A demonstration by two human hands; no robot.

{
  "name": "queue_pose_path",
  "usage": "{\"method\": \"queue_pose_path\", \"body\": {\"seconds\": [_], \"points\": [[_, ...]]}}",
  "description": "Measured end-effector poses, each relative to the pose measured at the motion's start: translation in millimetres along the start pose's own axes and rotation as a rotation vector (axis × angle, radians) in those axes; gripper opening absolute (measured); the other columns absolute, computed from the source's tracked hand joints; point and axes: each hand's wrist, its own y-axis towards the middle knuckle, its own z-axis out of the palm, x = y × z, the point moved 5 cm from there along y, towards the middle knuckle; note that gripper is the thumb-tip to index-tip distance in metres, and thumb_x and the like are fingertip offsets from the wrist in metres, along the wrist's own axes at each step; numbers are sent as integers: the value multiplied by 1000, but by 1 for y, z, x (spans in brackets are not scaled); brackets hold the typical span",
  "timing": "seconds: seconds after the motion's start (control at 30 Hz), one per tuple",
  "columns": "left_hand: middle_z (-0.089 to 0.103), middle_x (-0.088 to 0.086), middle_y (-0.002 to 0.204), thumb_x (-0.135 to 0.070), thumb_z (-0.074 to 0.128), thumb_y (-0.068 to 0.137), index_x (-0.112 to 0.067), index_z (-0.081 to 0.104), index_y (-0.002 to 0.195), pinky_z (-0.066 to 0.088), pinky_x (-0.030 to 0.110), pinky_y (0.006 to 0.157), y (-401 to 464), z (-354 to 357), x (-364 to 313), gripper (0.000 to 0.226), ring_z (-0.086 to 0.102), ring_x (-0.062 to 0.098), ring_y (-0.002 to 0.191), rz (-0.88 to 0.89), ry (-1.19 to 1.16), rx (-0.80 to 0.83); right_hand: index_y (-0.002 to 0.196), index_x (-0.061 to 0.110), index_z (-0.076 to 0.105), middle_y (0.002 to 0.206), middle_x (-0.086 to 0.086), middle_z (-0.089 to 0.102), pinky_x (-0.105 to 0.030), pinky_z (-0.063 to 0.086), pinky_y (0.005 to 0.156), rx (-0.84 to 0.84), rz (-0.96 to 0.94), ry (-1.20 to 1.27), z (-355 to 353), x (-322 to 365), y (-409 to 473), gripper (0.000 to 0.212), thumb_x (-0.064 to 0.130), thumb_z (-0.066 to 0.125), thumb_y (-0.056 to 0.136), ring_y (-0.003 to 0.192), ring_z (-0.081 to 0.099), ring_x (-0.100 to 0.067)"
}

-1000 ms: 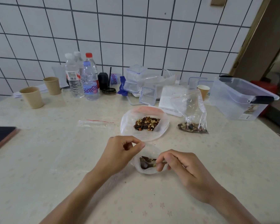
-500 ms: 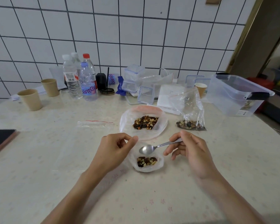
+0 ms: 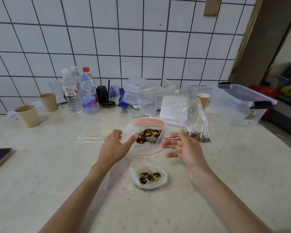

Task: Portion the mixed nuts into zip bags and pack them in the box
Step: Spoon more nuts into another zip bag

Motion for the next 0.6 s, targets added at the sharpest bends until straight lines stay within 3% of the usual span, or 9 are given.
{"method": "queue_pose_path", "body": {"seconds": [0.13,0.23,0.37,0.5,0.6], "points": [[64,-2,102,-57,68,89,-17,56,121,52,36,71,3,15,6,53,62,19,89,-9,16,9,106,6,67,90,-11,80,-36,60,66,27,-55,-141,10,-6,9,42,34,36,112,89,78,-23],[63,-7,91,-41,79,82,-23,55,104,41,27,58,3,17,9,37,58,10,78,14,-4,31,106,4,68,86,-9,80,-35,62,66,49,-46,-225,18,-13,15,46,36,36,112,86,78,-25],[61,-10,85,-32,82,76,-23,57,97,36,24,55,2,16,7,34,56,6,74,42,-56,58,103,6,68,86,-8,81,-52,60,81,74,4,-296,27,-26,21,47,39,36,112,88,76,-39],[64,-7,89,-27,85,74,-19,61,103,39,23,57,1,16,4,38,58,7,78,44,-98,81,103,1,68,84,-12,80,-46,61,73,47,12,-229,27,-29,27,50,39,37,112,85,78,-33],[68,-1,101,-24,86,74,-17,62,114,48,26,64,-1,15,1,47,64,16,89,34,-114,113,102,-2,67,81,-16,79,-42,60,67,54,18,-194,22,-29,29,52,39,37,112,81,78,-33]]}}
